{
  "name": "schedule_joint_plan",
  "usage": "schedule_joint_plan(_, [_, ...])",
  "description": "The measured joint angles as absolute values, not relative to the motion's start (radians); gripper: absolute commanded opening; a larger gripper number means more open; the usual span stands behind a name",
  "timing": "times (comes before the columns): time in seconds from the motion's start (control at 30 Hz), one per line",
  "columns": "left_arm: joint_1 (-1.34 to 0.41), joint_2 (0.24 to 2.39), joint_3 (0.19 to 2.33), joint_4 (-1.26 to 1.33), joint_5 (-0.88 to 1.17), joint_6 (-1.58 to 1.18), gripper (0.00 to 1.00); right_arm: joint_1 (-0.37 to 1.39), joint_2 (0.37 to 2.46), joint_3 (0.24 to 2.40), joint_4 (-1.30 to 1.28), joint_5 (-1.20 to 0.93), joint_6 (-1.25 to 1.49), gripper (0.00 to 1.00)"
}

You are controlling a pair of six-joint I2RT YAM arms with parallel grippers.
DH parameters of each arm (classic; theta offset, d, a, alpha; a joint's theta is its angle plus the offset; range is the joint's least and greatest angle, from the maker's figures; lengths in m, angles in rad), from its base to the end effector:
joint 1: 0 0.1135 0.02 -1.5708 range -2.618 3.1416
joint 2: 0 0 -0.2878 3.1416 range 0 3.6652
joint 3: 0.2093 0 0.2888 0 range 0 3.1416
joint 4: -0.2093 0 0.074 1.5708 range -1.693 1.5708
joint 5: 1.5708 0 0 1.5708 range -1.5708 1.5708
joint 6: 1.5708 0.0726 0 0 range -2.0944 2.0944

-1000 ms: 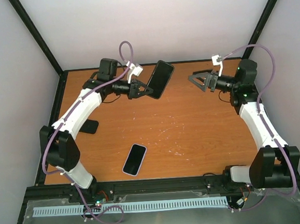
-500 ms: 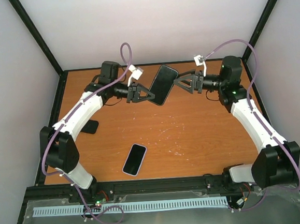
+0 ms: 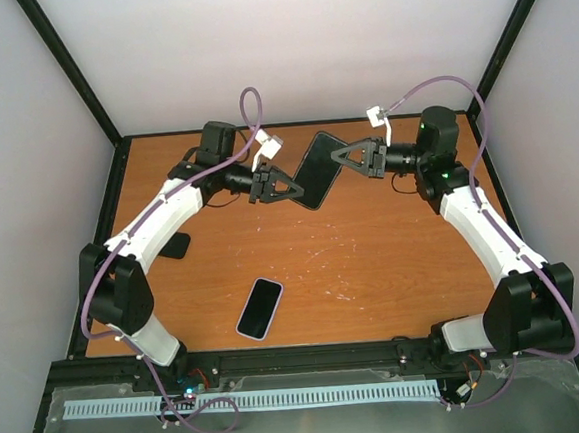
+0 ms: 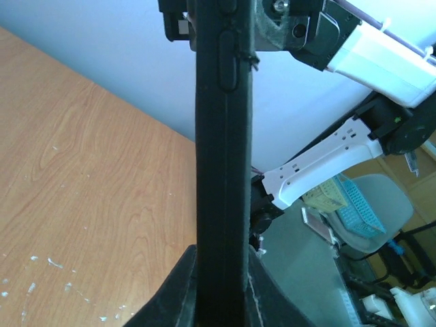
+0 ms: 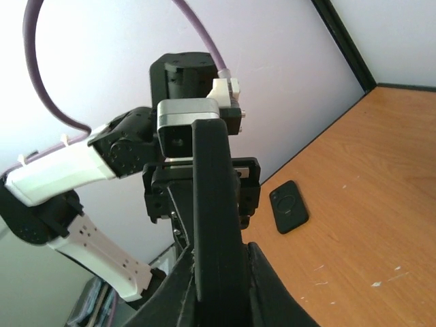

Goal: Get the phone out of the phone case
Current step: Adjust the phone.

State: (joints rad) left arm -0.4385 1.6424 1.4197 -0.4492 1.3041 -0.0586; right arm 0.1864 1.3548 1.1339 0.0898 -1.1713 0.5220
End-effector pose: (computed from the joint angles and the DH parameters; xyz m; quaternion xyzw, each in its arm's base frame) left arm 0.3345 -0.2342 0.3387 0.3941 0.6532 -0.6147 0.2003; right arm 0.3300 0.1303 0.3779 -0.2546 0.6787 0.5804 0.3712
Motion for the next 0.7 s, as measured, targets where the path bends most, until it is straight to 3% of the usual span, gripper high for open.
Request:
schedule_joint_plan(0.07, [-0.438, 1.642, 1.420, -0.453, 1.297, -0.038, 0.60, 0.186, 1.355, 1.136, 0.092, -1.199, 0.539, 0.03])
schedule_joint_plan(0.1, [-0.439, 1.642, 1.420, -0.455, 1.287, -0.035, 0.73, 0.188, 1.354, 1.138, 0.094, -1.195, 0.540, 0.03])
schedule_joint_plan(0.17, [-0.439, 1.637, 1.420, -0.464, 1.271, -0.026, 0.94, 0.191, 1.355, 1.138, 0.085, -1.188, 0.536, 0.03])
schedule_joint_plan(0.2, [-0.439, 1.631, 1.420, -0.471, 1.248, -0.020, 0.99, 0.190, 1.356, 1.138, 0.077, -1.185, 0.536, 0.03])
schedule_joint_plan(0.5, [-0.388, 1.546, 1.411, -0.499, 0.995, -0.024, 1.00, 0.171, 1.356, 1.138, 0.064, -1.200, 0.540, 0.03])
schedule_joint_plan(0.7, [-0.383, 1.397, 1.257, -0.452, 0.872, -0.028, 1.00, 0.164, 1.356, 1.138, 0.086, -1.239, 0.562, 0.03])
